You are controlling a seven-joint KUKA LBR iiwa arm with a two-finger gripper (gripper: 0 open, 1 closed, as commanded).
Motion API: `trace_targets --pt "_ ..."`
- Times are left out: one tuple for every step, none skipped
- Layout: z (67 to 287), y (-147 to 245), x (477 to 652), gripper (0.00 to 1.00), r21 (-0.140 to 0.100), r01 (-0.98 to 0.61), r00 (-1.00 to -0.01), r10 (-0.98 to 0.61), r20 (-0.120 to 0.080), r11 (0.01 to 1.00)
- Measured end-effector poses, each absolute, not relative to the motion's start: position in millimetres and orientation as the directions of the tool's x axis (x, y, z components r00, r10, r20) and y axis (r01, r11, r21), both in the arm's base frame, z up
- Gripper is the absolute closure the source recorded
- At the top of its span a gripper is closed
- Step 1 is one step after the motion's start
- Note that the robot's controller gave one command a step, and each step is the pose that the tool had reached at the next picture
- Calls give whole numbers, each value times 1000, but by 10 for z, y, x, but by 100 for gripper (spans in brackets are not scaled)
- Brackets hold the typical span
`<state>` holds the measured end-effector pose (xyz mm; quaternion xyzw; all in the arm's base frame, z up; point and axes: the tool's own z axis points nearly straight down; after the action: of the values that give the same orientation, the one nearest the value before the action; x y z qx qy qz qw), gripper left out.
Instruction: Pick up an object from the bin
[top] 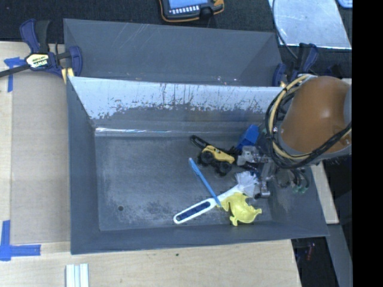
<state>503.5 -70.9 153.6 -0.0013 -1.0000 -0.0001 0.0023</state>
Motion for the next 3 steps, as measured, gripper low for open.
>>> trace_targets --pt "1571 -707 5055 0 -1 0 -1000 0 -3 1000" --pt "740 -865 4846 0 -3 -148 -989 -148 -6 989" --pt "643 -823 4875 0 -9 -174 -984 -174 -26 985"
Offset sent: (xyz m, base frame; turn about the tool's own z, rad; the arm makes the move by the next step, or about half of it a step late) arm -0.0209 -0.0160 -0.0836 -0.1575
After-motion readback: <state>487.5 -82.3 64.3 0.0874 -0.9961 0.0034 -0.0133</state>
